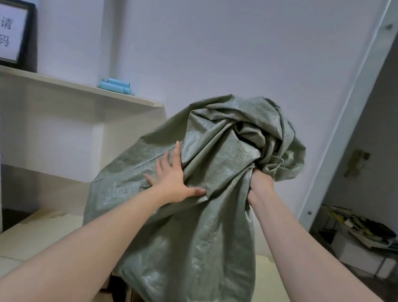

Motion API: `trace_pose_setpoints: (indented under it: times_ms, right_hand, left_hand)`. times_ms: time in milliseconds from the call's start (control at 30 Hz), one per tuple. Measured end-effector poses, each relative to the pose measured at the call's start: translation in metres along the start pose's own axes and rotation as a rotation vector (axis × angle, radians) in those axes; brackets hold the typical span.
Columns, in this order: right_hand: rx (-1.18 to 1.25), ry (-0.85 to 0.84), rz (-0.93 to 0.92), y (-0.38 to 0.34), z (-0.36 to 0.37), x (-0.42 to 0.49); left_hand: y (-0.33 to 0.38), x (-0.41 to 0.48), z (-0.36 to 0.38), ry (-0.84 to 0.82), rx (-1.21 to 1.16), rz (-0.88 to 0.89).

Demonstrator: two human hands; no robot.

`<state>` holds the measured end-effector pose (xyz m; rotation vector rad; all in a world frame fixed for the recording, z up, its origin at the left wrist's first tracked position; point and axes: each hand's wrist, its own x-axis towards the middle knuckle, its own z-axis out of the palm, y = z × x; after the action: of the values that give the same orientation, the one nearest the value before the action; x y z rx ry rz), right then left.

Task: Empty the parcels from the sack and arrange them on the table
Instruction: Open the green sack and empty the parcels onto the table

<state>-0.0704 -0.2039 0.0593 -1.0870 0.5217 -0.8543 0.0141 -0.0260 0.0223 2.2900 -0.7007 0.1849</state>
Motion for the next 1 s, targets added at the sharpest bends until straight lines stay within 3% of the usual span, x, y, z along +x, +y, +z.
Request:
trace_pose_setpoints:
  times_ms: [167,300,433,600,667,800,1000]
  right_hand:
    - [-0.073,0.016,0.049,0.026,-0.018,0.002]
    - [-0.298,0.1,0.054,0.032,-0.021,0.008]
    - [-0.647,0.185,-0.093,0.021,-0.006,0.003]
    - [-0.862,-0.006,-0.384,0.005,0.024,-0.002]
    - [-0.838,-0.203,-0.42,0.0,0.031,-0.004]
    - [-0.628,-0.519,-0.38,0.001,0.025,-0.004]
    - [-0.66,-0.627,-0.205,0.021,0.016,-0.01]
  left_hand:
    - [0.004,-0.007,-0.002,-0.059,-0.085,-0.026]
    - [0.025,-0.012,-0.009,0.087,-0.123,0.052]
    - [0.043,-0.016,-0.015,0.34,0.023,0.282]
    - [0.057,-0.013,-0.036,0.475,0.322,0.434]
    - [0.053,-0.01,-0.045,0.436,0.345,0.366]
    - [0.034,-0.006,-0.051,0.354,0.146,0.032]
    - [-0.013,-0.011,-0.041,0.083,-0.127,-0.264]
